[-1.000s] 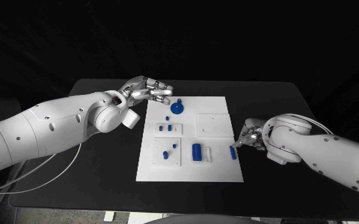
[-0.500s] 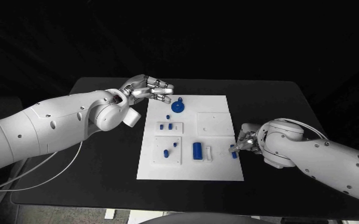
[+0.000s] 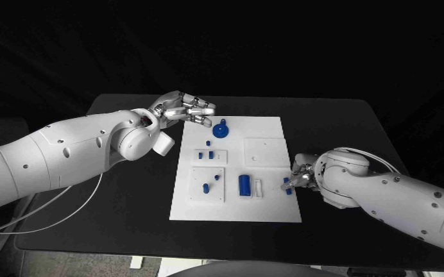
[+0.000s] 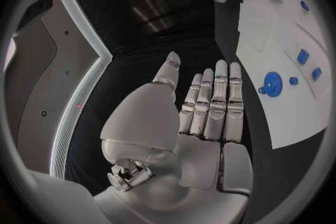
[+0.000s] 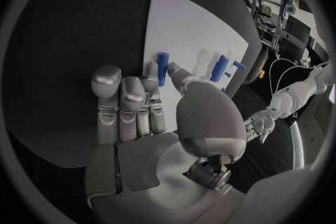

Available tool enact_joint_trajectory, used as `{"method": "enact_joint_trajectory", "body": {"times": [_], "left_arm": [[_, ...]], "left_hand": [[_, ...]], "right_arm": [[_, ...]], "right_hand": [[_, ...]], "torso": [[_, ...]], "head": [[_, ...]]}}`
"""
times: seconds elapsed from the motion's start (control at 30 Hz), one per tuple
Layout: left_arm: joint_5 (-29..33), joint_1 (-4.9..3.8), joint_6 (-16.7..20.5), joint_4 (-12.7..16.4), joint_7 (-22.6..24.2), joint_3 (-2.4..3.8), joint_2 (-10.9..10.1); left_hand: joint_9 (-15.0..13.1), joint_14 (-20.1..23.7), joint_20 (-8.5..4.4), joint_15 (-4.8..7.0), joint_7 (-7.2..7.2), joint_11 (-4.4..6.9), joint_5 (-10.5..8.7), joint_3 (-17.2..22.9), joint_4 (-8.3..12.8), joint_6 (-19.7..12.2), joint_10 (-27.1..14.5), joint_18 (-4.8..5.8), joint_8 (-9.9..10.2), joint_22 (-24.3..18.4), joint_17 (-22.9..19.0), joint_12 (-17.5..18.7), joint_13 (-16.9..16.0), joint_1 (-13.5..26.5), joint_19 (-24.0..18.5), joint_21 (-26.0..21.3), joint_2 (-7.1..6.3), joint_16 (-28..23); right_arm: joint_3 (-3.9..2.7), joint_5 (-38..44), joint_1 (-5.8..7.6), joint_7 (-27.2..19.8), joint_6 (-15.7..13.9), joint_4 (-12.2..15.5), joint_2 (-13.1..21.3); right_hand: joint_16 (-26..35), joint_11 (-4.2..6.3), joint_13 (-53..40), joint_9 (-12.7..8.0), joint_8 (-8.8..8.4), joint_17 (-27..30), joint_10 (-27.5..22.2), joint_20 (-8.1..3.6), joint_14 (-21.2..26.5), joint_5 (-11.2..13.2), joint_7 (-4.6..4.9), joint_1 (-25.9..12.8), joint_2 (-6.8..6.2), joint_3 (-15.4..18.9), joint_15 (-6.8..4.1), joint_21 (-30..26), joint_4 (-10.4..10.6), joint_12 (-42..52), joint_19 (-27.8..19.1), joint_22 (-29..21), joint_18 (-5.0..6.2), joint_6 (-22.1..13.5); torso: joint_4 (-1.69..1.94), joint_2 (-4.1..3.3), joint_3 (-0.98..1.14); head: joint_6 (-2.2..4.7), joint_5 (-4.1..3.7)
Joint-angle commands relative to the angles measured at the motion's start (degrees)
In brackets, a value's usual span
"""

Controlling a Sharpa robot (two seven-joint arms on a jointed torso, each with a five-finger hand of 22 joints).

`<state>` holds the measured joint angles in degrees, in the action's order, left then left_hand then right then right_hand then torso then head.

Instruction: Assemble the parts on the task board

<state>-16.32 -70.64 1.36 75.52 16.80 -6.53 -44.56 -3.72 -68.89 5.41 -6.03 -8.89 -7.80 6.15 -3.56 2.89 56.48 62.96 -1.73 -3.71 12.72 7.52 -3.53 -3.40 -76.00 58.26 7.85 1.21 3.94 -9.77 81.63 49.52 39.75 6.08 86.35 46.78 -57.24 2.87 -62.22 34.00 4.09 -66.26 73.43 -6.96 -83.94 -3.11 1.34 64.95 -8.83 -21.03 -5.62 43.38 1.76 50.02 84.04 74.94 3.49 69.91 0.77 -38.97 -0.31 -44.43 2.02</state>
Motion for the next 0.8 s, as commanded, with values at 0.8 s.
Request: {"method": "enact_joint_trajectory", "body": {"times": [0.8], "left_arm": [[0.2,0.0,-1.24,0.08,-0.72,0.0,0.01]], "left_hand": [[0.0,0.38,-0.04,-0.3,-0.2,-0.18,0.04,-0.31,-0.34,-0.71,-0.55,-0.68,-0.03,-0.25,-0.03,0.09,-0.08,0.62,-0.26,0.28,0.1,-0.12]], "right_arm": [[2.59,-0.86,-0.71,1.78,-0.55,-3.46,-2.44]], "right_hand": [[0.07,-1.76,1.87,-29.86,-0.47,0.32,-2.72,0.98,0.27,-25.6,4.36,-2.13,2.39,-14.09,0.92,0.24,-15.76,-0.13,2.94,5.43,0.6,-7.43]], "torso": [[-0.02,0.01,-0.02]], "head": [[-0.42,0.32]]}}
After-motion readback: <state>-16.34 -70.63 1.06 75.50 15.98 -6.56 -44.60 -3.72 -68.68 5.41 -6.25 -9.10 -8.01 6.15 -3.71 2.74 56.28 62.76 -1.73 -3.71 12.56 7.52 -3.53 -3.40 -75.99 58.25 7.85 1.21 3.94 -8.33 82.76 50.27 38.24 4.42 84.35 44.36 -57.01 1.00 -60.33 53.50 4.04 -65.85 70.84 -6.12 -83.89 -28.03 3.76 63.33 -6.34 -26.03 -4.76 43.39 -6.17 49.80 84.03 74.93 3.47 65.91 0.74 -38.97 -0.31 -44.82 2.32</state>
